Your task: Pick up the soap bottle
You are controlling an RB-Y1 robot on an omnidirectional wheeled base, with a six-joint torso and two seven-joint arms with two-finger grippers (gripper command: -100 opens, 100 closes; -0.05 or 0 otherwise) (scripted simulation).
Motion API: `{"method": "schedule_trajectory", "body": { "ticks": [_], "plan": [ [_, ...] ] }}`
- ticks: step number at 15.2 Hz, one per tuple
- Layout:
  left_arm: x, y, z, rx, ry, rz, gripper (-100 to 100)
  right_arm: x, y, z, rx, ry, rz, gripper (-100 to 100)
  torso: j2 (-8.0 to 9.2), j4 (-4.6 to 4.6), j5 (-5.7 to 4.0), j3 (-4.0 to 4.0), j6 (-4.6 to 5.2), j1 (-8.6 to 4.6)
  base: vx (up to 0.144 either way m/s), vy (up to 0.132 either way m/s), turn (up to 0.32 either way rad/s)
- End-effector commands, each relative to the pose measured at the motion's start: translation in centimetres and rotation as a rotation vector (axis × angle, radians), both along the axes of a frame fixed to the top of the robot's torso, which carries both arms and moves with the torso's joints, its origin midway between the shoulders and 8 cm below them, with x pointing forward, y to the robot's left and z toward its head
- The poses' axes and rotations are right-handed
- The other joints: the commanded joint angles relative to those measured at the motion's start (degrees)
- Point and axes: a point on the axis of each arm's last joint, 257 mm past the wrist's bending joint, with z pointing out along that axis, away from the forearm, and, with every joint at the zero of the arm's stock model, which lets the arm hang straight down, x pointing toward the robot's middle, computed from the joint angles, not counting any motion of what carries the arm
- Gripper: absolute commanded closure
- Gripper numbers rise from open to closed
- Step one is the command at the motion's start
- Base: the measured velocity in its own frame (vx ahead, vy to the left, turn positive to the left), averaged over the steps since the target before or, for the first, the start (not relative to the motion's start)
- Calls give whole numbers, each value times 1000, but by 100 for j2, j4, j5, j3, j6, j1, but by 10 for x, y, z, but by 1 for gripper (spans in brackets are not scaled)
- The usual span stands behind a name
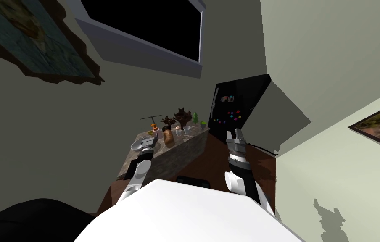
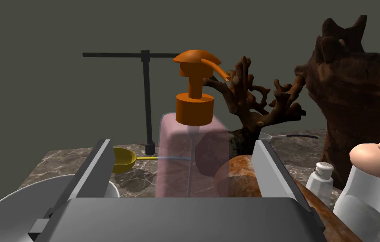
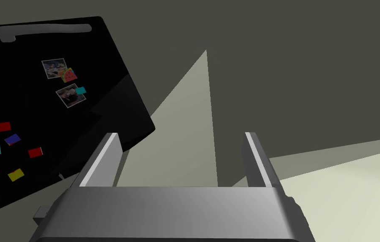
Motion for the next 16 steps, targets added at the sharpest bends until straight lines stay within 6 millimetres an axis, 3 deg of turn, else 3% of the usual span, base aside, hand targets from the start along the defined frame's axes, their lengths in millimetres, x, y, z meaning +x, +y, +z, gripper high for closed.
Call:
{"method": "schedule_trajectory", "body": {
  "ticks": [1,11,13,15,16],
  "plan": [
    [1,-7,-9,-7,30,-26,-100,0,0,0,0,0,0,0,0,0,0,0,0,0,36,53,58],
    [0,-38,-67,-48,192,-153,-100,0,0,0,0,0,0,0,-7,-2,0,-4,-1,2,51,67,65],
    [-4,-26,-49,-34,165,-140,-100,0,0,0,0,0,0,0,-3,-1,0,-2,1,-2,47,19,5],
    [-4,-26,-51,-35,167,-139,-100,0,0,0,0,0,0,0,-13,-2,-8,-6,1,-35,84,-36,11],
    [-4,-25,-49,-35,166,-139,100,0,0,0,0,0,0,0,-10,-2,-9,-6,1,-38,22,-8,3]
  ]
}}
